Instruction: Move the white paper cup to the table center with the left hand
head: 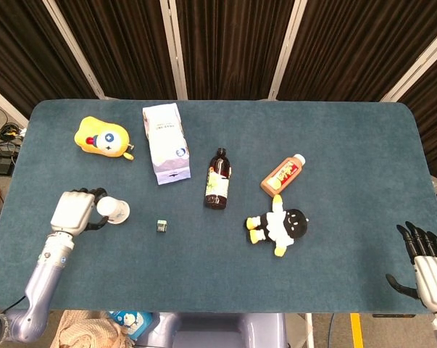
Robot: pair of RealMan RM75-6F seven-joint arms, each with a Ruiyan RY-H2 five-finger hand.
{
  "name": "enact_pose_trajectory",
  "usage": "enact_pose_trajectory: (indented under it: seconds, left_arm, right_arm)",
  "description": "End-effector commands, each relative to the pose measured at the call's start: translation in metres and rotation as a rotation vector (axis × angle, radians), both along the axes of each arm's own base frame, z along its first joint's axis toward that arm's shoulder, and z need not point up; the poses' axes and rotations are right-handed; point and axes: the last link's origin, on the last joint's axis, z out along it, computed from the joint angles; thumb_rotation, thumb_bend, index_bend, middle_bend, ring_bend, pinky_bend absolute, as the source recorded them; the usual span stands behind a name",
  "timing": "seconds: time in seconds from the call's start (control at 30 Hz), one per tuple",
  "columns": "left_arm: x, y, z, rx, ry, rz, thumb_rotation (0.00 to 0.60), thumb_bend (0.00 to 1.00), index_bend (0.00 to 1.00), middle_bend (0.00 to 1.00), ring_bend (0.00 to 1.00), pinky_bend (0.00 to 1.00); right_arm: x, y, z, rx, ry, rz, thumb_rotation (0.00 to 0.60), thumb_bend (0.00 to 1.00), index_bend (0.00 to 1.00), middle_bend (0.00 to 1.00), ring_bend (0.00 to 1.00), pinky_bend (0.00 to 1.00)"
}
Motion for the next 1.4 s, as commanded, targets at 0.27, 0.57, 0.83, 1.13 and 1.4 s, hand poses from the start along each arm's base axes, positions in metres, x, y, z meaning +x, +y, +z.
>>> enact_pose_trajectory:
  seconds: [0.27, 0.57, 0.83, 1.13, 1.4]
  left_arm:
    - [0.054, -0.008, -0.032, -0.067, -0.098, -0.139, 0.6, 0.27, 0.35, 0.47, 0.39, 0.48]
    - [0.071, -0.01, -0.061, -0.117, -0.078, -0.145, 0.6, 0.27, 0.35, 0.47, 0.39, 0.48]
    - [0.074, -0.013, -0.074, -0.157, -0.063, -0.145, 0.6, 0.17, 0.24, 0.29, 0.25, 0.29]
    - [0.069, -0.017, -0.058, -0.157, -0.032, -0.136, 0.6, 0.13, 0.09, 0.11, 0.11, 0.15]
    - [0.043, -0.031, -0.008, -0.042, -0.035, -0.12, 0.6, 0.13, 0.09, 0.11, 0.11, 0.15]
  right_arm:
    - [0.0, 0.0, 0.001, 0.0, -0.002, 0.001, 0.6, 0.24, 0.0, 0.0, 0.0, 0.0]
    - [0.0, 0.0, 0.001, 0.002, -0.007, 0.002, 0.6, 0.24, 0.0, 0.0, 0.0, 0.0]
    - [-0.001, -0.001, 0.001, 0.003, -0.009, 0.001, 0.6, 0.24, 0.0, 0.0, 0.0, 0.0]
    - [-0.001, -0.001, 0.001, 0.003, -0.009, -0.002, 0.6, 0.24, 0.0, 0.0, 0.0, 0.0]
    - [-0.001, 0.0, 0.001, 0.003, -0.006, -0.004, 0.6, 0.24, 0.0, 0.0, 0.0, 0.0]
